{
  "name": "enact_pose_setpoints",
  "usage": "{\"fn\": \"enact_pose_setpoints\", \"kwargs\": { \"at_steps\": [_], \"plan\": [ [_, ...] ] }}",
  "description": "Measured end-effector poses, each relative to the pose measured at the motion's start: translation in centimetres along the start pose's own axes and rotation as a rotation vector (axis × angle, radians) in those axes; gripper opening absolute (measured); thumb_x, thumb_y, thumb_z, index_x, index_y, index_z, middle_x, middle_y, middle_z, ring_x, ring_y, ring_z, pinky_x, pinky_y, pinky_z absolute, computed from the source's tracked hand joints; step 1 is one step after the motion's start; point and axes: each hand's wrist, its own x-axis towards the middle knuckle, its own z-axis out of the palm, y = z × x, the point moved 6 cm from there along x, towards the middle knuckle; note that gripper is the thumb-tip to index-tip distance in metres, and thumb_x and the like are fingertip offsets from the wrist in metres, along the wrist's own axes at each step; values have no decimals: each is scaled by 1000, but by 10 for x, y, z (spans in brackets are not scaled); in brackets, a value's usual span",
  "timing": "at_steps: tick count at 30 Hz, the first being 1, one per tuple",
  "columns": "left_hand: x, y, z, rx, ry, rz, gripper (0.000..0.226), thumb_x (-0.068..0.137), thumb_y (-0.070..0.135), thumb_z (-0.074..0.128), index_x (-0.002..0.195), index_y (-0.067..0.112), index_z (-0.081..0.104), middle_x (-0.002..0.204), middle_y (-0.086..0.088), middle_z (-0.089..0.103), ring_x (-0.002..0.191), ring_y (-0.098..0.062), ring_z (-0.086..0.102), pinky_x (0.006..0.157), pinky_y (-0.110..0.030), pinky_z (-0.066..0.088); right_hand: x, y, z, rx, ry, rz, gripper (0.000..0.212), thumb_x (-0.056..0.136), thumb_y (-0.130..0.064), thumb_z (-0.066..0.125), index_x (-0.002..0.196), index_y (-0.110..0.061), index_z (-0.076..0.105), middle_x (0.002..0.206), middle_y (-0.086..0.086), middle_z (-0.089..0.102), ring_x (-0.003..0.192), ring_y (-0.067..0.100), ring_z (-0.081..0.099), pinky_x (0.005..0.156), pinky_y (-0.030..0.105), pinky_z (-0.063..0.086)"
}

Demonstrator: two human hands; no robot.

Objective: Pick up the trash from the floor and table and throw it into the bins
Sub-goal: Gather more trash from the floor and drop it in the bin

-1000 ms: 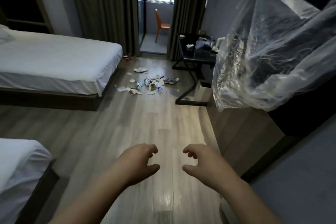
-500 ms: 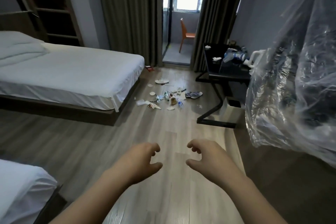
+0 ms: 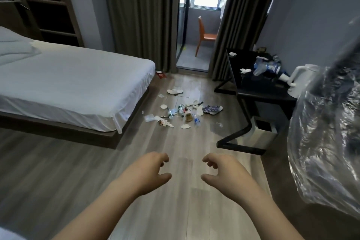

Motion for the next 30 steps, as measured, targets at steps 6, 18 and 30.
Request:
{"fn": "enact_pose_setpoints", "kwargs": {
  "at_steps": [6, 18, 30],
  "plan": [
    [103, -41, -38, 14, -39, 24, 43, 88, 44, 56, 128, 27, 49, 121, 7, 56, 101, -9, 55, 77, -20, 39, 103, -7, -4, 20, -17, 60, 43, 82, -41, 65, 124, -34, 56, 111, -16, 58, 101, 2, 54, 78, 16, 42],
    [314, -68, -75, 56, -78, 22, 45, 87, 45, 58, 128, 27, 50, 120, 7, 58, 106, -12, 56, 86, -25, 45, 308, 38, -21, 51, -82, 94, 46, 83, -39, 65, 127, -30, 56, 115, -11, 59, 105, 5, 54, 84, 19, 44],
    [503, -60, -122, 27, -76, -21, 41, 86, 42, 60, 123, 26, 54, 117, 7, 61, 102, -11, 58, 82, -22, 44, 499, 107, -74, 39, -137, 118, 46, 83, -41, 66, 126, -31, 55, 115, -11, 58, 104, 6, 55, 85, 24, 48]
  ]
}}
